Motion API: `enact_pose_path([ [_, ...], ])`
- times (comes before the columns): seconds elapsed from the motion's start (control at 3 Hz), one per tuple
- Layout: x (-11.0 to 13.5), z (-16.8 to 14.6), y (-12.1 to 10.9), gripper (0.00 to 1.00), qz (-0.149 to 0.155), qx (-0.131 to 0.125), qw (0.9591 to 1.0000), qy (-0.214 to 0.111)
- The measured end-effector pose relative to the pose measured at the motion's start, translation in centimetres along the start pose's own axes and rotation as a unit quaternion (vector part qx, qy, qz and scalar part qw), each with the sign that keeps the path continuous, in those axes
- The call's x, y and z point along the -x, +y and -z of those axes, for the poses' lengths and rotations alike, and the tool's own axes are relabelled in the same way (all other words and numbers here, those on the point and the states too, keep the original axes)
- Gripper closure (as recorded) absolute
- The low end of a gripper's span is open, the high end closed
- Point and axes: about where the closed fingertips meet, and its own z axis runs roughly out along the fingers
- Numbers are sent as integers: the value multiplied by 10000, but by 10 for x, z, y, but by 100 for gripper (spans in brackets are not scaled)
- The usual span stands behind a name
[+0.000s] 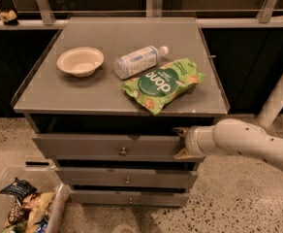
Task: Open top drawer
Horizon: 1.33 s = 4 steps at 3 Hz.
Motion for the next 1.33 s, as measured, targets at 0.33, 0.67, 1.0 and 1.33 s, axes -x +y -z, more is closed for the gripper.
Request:
enact_pose_path([
  [0.33,0,0,0,64,0,0,10000,0],
  [0.67,0,0,0,87,0,0,10000,0],
  [1.0,0,0,0,100,0,0,10000,0],
  [1.33,2,6,-4,100,1,0,10000,0],
])
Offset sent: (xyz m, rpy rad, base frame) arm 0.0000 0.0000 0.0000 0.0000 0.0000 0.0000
